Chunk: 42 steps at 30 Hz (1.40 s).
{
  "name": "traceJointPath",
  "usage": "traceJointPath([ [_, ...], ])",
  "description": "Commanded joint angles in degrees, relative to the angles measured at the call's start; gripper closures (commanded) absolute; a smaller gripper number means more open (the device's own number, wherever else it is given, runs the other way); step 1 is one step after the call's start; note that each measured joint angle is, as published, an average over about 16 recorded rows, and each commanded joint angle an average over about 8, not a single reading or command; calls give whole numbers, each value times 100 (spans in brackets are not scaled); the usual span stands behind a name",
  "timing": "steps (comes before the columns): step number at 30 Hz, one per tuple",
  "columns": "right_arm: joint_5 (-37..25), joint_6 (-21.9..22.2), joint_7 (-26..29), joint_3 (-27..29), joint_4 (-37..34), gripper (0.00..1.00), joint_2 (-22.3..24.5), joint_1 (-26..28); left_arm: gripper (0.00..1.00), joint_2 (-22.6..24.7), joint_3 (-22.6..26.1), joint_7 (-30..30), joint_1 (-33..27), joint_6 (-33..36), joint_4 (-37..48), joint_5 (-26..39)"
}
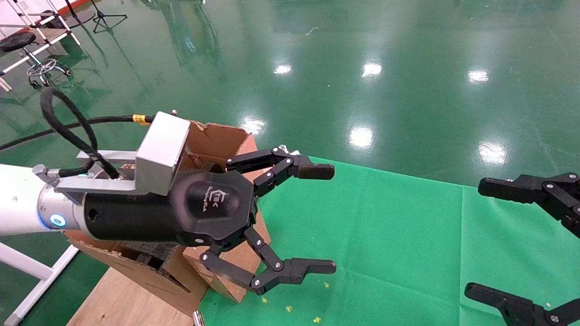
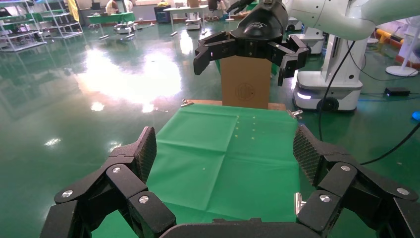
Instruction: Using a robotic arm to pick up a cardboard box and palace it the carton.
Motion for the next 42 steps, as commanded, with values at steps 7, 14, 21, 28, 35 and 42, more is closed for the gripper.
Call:
traceJointPath([
  [7,0,0,0,-1,-1,100,0,1,0,-197,96,-5,-162,-168,-169,577],
  [14,0,1,-1,-1,-2,100,0,0,0,-315,285,-122,-379,-308,-272,1230],
  [21,0,2,-1,0,-3,100,1,0,0,-343,318,-84,-491,-364,-235,1471],
  [28,0,2,-2,-1,-4,100,1,1,0,-540,562,-329,-991,-743,-326,2835],
  [35,1,2,-2,-2,-4,100,1,1,0,-623,906,-1747,-1618,-915,-349,4218],
  [42,1,3,-2,-2,-4,100,1,1,0,-561,1120,-3763,-2021,-666,-337,4787],
])
